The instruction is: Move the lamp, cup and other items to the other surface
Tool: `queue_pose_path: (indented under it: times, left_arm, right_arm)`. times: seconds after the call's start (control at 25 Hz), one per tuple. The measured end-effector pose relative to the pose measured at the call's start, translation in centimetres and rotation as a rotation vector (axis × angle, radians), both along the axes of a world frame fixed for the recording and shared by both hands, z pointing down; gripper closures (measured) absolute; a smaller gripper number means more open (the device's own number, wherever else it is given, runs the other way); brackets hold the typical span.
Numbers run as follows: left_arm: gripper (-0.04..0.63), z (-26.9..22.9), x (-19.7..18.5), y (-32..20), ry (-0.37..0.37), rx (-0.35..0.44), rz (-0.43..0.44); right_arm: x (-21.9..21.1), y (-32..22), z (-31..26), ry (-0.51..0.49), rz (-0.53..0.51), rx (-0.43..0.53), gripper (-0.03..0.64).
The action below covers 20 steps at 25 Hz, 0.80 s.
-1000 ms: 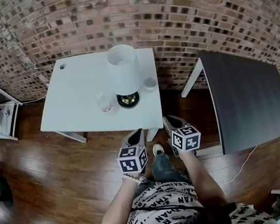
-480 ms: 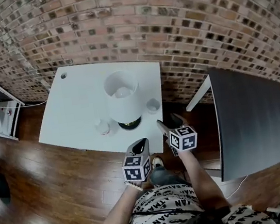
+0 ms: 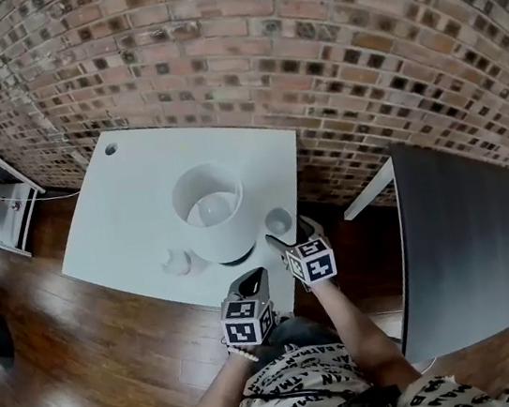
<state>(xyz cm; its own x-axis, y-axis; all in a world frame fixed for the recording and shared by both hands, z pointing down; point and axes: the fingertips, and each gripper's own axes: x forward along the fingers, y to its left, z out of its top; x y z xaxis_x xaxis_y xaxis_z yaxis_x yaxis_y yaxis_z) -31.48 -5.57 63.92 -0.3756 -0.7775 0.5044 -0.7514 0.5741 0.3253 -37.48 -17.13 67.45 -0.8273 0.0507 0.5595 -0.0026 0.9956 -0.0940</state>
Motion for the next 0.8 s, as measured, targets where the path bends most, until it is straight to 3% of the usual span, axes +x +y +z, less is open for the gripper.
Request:
queue_pose_path:
  times: [0.56,0.68,0.8]
  left_arm:
    - [0.594,2.5,-2.3,-1.0,0.024,-0.017,-0.050]
    - [0.592,2.8,-2.3,-0.9,0.031,-0.017,-0.052]
    - [0.593,2.6,-2.3,-0.7,0.020,-0.016,-0.052]
  right_arm:
    - [-3.2,0.3,3.7,0.026,-0.070,-0.007,0.193]
    - [-3.5,-0.1,3.9,0.015,-0.064,0.008,0.259]
    - [-3.4,-0.3,3.6,0.011,-0.063,0.015,0.259]
